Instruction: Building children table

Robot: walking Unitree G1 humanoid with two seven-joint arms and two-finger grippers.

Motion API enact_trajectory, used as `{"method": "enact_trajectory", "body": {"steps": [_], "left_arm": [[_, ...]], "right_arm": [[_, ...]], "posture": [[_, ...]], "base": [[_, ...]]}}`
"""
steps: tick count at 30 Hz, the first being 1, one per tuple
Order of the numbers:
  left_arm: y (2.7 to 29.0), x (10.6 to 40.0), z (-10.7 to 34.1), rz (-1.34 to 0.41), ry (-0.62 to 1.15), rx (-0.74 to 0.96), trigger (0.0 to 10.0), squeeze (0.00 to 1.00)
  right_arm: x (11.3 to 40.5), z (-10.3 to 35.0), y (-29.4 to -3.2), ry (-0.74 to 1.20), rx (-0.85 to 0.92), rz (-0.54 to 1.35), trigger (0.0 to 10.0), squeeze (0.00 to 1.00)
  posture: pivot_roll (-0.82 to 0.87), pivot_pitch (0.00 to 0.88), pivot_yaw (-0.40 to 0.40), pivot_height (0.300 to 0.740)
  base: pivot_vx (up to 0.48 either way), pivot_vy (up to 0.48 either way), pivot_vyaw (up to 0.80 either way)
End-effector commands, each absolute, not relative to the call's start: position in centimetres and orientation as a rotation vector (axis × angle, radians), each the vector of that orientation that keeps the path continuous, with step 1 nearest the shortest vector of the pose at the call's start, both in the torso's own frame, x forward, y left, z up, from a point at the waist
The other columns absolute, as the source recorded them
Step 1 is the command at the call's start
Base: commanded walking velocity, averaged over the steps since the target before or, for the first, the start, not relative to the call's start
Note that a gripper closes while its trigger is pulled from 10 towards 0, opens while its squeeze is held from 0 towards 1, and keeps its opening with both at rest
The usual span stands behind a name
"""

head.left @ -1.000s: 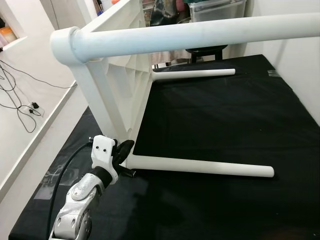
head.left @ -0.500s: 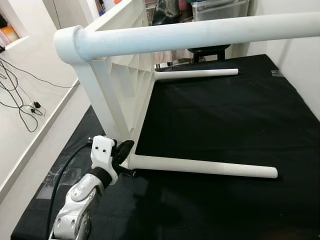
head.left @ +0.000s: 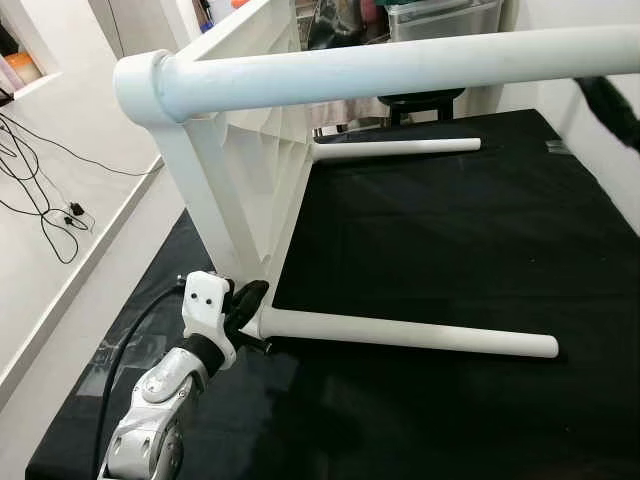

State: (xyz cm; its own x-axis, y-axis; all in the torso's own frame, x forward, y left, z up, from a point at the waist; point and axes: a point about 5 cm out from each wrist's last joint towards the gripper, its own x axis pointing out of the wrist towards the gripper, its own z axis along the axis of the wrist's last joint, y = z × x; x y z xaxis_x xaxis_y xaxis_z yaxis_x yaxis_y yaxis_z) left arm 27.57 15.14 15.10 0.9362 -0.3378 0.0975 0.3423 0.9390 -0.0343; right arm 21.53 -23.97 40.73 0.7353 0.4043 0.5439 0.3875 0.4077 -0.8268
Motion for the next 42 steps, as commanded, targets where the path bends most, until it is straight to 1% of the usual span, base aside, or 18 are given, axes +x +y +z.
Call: {"method": "enact_trajectory", "body": {"steps": [1,8,10,11,13,21,25,28,31,35,42], "left_arm": [[16.2,27.6,14.7,-0.304,-0.074,-0.044,10.0,0.00],[16.2,27.6,14.7,-0.303,-0.073,-0.047,10.0,0.00],[16.1,27.6,14.6,-0.302,-0.072,-0.049,10.0,0.00],[16.1,27.6,14.6,-0.302,-0.072,-0.049,10.0,0.00],[16.0,27.6,14.6,-0.302,-0.071,-0.051,10.0,0.00],[16.0,27.7,14.6,-0.289,-0.075,-0.062,10.0,0.00],[16.4,28.0,14.3,-0.234,-0.064,-0.044,10.0,0.00],[16.4,28.0,14.3,-0.234,-0.064,-0.044,10.0,0.00],[16.7,28.2,14.1,-0.193,-0.050,-0.031,10.0,0.00],[17.1,28.3,13.8,-0.146,-0.041,-0.030,10.0,0.00],[17.2,28.4,13.7,-0.124,-0.039,-0.028,10.0,0.00]], "right_arm": [[21.4,40.8,-23.4,-0.815,-1.194,0.045,10.0,0.00],[21.5,40.4,-22.5,-0.823,-1.188,0.093,10.0,0.00],[22.0,39.2,-21.2,-0.816,-1.173,0.155,10.0,0.00],[22.0,39.2,-21.2,-0.816,-1.173,0.155,10.0,0.00],[22.5,38.4,-20.3,-0.808,-1.168,0.182,10.0,0.00],[23.2,38.4,-20.1,-0.802,-1.179,0.158,10.0,0.00],[23.6,38.2,-20.1,-0.780,-1.198,0.160,10.0,0.00],[23.6,38.2,-20.1,-0.780,-1.198,0.160,10.0,0.00],[23.6,38.3,-20.0,-0.772,-1.214,0.164,10.0,0.00],[23.7,39.0,-19.7,-0.766,-1.269,0.187,10.0,0.00],[24.1,39.4,-19.3,-0.739,-1.327,0.238,10.0,0.00]], "posture": [[-0.10,0.095,0.152,0.740],[-0.11,0.093,0.152,0.740],[-0.12,0.092,0.148,0.740],[-0.12,0.092,0.148,0.740],[-0.11,0.090,0.144,0.740],[-0.12,0.087,0.129,0.740],[-0.14,0.091,0.103,0.740],[-0.14,0.091,0.103,0.740],[-0.16,0.096,0.095,0.740],[-0.19,0.108,0.082,0.740],[-0.20,0.113,0.061,0.740]], "base": [[0.000,0.000,0.00],[0.000,0.000,0.00],[0.000,0.000,0.00],[0.000,0.000,0.00],[0.000,0.000,0.00],[0.000,0.000,0.00],[0.000,0.000,0.00],[0.000,0.000,0.00],[0.000,0.000,0.00],[0.000,0.000,0.00],[0.000,0.000,0.00]]}}
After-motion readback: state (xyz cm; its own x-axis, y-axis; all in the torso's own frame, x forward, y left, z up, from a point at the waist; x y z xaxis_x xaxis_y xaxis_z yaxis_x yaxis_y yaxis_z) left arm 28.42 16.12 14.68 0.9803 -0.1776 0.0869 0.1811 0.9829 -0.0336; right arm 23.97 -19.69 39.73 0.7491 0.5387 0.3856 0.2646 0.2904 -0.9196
